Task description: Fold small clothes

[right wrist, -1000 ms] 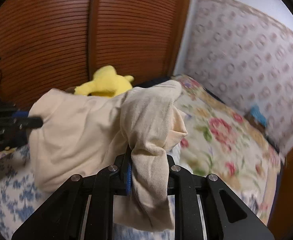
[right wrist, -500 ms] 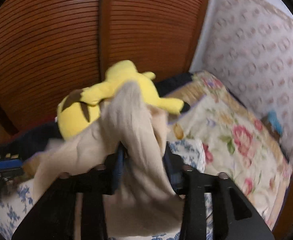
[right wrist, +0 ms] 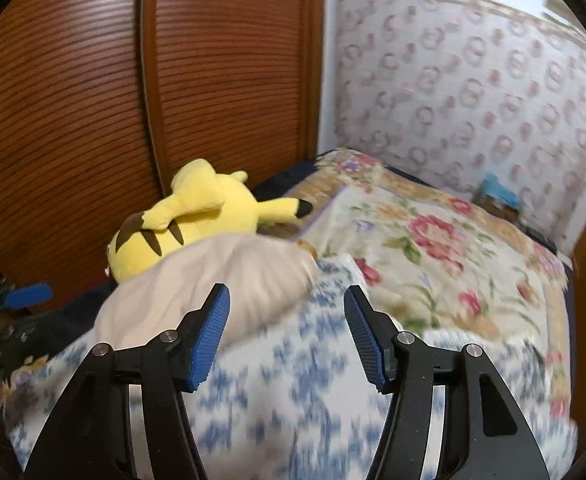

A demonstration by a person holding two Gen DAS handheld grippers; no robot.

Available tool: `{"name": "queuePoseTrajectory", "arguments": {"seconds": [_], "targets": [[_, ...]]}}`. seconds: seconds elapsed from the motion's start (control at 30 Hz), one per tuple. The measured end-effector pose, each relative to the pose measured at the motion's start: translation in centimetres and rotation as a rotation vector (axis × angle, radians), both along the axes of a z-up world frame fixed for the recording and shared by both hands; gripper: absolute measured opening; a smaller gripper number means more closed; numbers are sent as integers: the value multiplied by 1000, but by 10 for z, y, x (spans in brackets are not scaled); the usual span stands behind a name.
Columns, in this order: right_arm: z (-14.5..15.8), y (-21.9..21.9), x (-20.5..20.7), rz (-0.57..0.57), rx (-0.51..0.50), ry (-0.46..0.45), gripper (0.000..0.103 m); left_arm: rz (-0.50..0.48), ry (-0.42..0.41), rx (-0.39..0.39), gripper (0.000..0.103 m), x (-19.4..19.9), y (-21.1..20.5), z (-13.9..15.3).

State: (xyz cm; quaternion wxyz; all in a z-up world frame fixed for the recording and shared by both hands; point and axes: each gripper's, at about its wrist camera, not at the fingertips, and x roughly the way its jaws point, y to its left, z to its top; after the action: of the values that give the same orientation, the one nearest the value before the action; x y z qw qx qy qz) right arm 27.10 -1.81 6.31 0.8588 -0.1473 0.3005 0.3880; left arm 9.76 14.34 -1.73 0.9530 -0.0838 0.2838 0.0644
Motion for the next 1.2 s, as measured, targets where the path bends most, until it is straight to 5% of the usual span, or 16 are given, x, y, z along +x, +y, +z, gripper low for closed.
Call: {"name": "queuePoseTrajectory", "arguments": {"seconds": [0.07, 0.33, 0.8, 1.2], "targets": [[2, -22, -16, -28, 14, -6, 68, -32, -14, 6, 57, -2, -15, 5], [17, -106, -79, -164, 68, -56, 87, -118, -68, 38, 58, -14, -75, 32], [61, -203, -158, -379, 174, -193, 88, -190, -152, 89, 58, -31, -138, 78], [70, -235, -185, -461, 213, -230, 88, -141, -167, 117, 58, -45, -150, 90]]}}
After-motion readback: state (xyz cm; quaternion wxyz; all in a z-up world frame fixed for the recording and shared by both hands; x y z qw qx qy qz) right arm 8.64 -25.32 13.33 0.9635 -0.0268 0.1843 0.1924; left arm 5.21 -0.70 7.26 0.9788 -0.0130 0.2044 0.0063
